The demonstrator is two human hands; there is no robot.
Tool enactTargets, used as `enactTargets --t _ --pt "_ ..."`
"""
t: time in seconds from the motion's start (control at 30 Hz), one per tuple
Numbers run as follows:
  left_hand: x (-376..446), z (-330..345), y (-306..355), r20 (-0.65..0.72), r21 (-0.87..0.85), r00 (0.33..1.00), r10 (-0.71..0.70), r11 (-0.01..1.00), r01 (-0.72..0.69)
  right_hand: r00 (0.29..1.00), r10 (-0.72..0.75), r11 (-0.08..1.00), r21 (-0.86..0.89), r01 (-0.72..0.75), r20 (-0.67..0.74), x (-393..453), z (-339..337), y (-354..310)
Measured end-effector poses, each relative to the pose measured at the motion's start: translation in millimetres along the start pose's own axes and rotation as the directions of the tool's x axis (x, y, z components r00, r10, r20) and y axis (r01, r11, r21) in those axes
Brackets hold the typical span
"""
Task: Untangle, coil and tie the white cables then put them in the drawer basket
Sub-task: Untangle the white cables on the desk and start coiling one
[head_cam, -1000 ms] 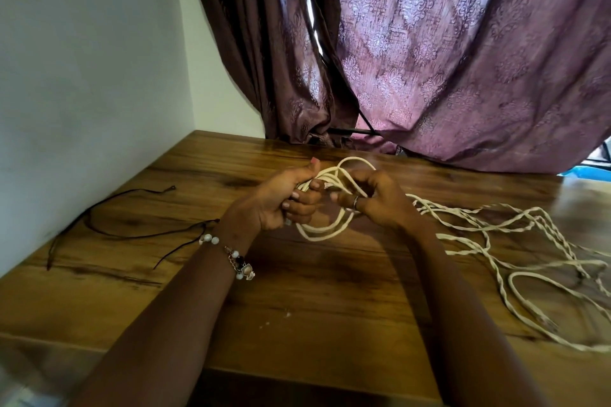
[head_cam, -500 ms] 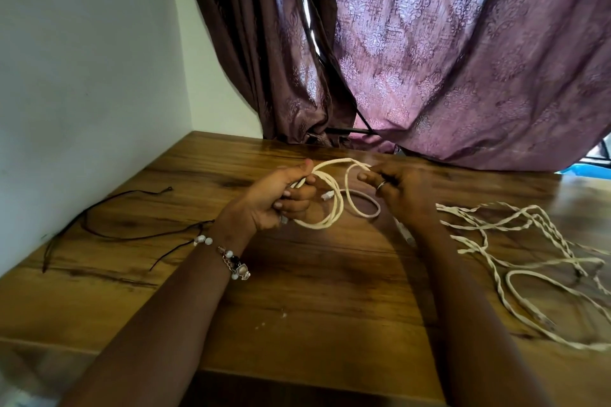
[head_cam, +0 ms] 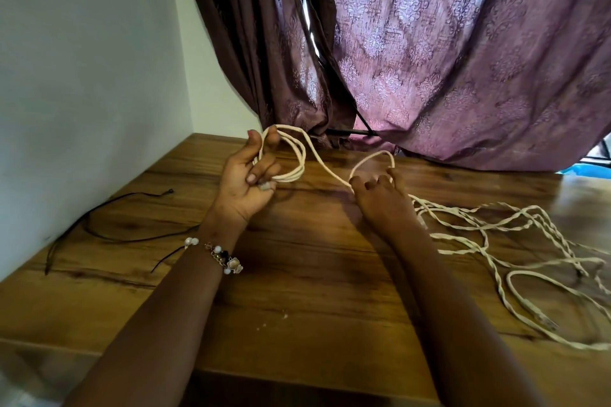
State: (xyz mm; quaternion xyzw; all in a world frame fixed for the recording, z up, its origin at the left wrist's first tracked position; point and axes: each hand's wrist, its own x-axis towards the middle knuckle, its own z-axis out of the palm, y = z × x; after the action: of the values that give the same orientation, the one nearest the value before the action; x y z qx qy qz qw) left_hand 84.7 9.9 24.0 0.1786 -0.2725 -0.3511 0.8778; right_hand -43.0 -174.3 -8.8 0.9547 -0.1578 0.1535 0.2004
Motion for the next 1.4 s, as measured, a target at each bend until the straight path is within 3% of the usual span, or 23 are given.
enactTargets --t 0.13,0.2,0.27,0.33,0.4,0.47,0.67,0.77,0.9,0.97,1.03,1.1,1.17,1.3,1.33,1.4 --pt "2 -6 8 -0.004 0.15 0.986 0.166 0.975 -0.164 0.998 -0.066 0.987 -0.146 0.063 -0.013 -2 -8 -5" --pt "3 -8 7 -0.012 0.25 0.979 0.206 0.948 -0.196 0.993 -0.065 0.975 -0.216 0.042 -0.098 -2 -10 -14" --pt "5 -7 2 -0.062 0.329 0.971 0.232 0.923 -0.199 0.96 -0.142 0.981 -0.165 0.104 -0.24 -1 -6 -28" --pt "7 -8 -2 -0.085 0.417 0.966 0.243 0.889 -0.187 0.896 -0.255 0.966 -0.142 0.217 -0.364 -1 -10 -44" --pt "7 -9 -5 -0.084 0.515 0.971 0.223 0.844 -0.149 0.777 -0.385 0.922 -0.174 0.345 -0.497 -2 -16 -55" --pt "6 -10 -8 -0.077 0.574 0.983 0.164 0.814 -0.09 0.703 -0.452 0.884 -0.169 0.437 -0.549 0 -19 -59" --pt "1 -5 -29 -0.097 0.687 0.991 -0.096 0.714 0.136 0.736 -0.224 0.782 0.333 0.527 -0.639 3 -24 -42" --pt "-2 3 -32 -0.118 0.674 0.976 -0.181 0.708 0.213 0.75 -0.143 0.736 0.438 0.517 -0.646 1 -23 -30" --pt "-4 0 -29 -0.043 0.793 0.976 -0.214 0.587 0.164 0.785 0.157 0.656 0.658 0.371 -0.599 6 -22 -13" --pt "-4 -3 -26 -0.022 0.795 0.96 -0.279 0.577 0.186 0.801 0.349 0.463 0.832 0.304 -0.487 5 -23 1" --pt "-5 -4 -25 0.022 0.745 0.918 -0.397 0.619 0.25 0.839 0.448 0.276 0.94 0.201 -0.31 5 -18 13" --pt "-6 -6 -26 0.121 0.665 0.868 -0.481 0.688 0.289 0.886 0.428 0.25 0.966 0.07 -0.176 5 -11 18" --pt "-6 -7 -28 0.163 0.641 0.873 -0.46 0.722 0.26 0.928 0.366 0.226 0.974 -0.017 -0.069 3 -9 15" --pt "-2 -5 -28 -0.036 0.638 0.939 -0.343 0.715 0.286 0.964 0.259 -0.176 0.984 -0.006 0.052 -5 -21 8" --pt "-1 -5 -28 -0.053 0.619 0.939 -0.34 0.726 0.298 0.978 0.205 -0.213 0.977 -0.003 0.048 -7 -24 7" --pt "-1 -5 -29 -0.043 0.573 0.928 -0.371 0.752 0.327 0.995 0.093 -0.149 0.989 -0.027 0.041 -8 -27 3"
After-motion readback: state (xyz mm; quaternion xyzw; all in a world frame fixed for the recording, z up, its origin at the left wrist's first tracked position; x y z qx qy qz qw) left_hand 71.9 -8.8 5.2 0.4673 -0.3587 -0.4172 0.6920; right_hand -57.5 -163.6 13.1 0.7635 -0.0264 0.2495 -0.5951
